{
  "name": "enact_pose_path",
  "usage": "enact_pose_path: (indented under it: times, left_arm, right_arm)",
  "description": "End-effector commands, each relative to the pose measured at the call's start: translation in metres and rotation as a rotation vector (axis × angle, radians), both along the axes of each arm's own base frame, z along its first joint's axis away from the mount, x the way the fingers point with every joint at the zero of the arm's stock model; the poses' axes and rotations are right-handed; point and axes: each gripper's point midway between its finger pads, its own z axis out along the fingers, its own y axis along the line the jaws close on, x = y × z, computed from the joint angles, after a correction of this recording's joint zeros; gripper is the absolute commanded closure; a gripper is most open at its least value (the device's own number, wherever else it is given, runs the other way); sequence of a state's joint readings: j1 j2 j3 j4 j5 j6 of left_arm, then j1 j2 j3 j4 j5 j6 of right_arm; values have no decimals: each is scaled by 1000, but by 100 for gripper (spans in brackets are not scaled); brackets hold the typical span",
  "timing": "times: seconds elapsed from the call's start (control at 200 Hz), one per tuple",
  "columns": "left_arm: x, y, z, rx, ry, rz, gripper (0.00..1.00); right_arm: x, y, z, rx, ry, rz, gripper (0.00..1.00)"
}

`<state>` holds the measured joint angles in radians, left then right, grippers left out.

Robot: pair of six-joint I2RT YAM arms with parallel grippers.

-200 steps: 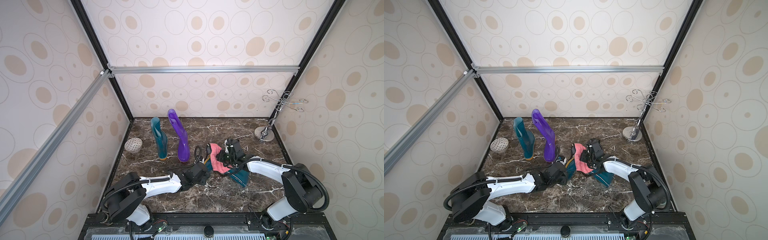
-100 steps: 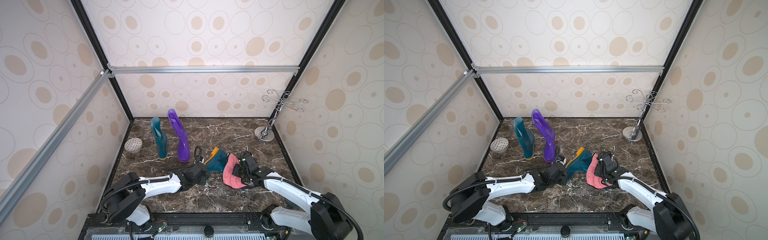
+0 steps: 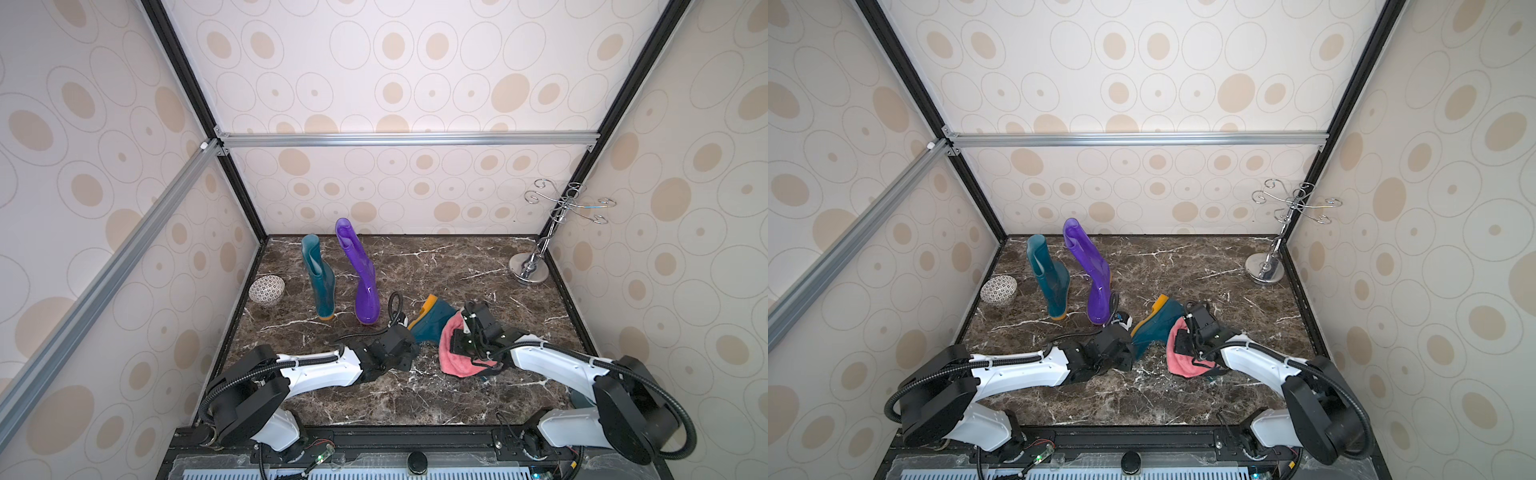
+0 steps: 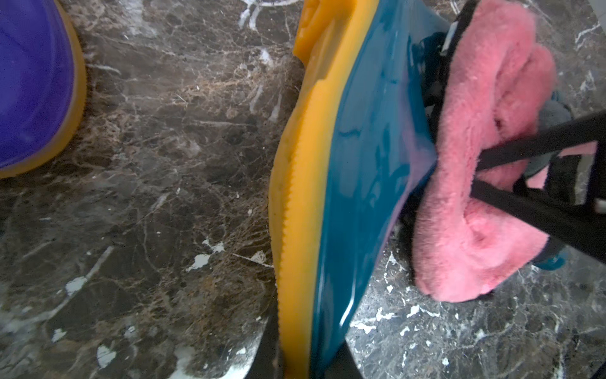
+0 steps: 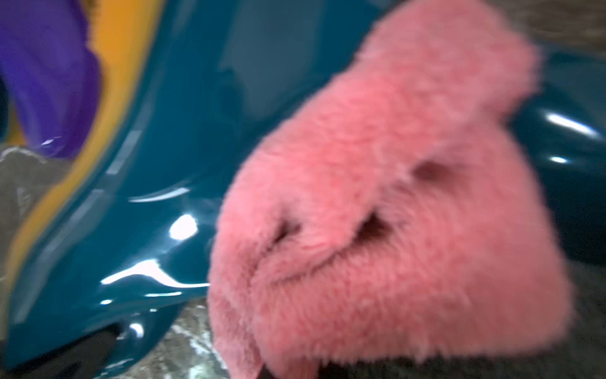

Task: Wipe the rubber boots with a cloth
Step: Wipe the dirt off the rubber boot.

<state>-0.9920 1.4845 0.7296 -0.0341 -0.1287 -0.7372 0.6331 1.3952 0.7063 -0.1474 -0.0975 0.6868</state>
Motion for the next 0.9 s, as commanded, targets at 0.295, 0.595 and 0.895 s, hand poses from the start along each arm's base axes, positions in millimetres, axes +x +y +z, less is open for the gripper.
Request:
enact_pose_path:
  times: [0.295, 0.595, 0.895]
  left_arm:
    - [1, -4, 20, -69, -27, 13, 100]
    - [2, -4, 22, -66, -36, 8, 100]
    - [4, -5, 24, -69, -41, 3, 100]
  right_arm:
    - [45, 42, 36, 120, -119, -13, 100]
    - [12, -82, -9, -148, -2, -286, 100]
    - [-23, -160, -2, -303, 61, -444, 100]
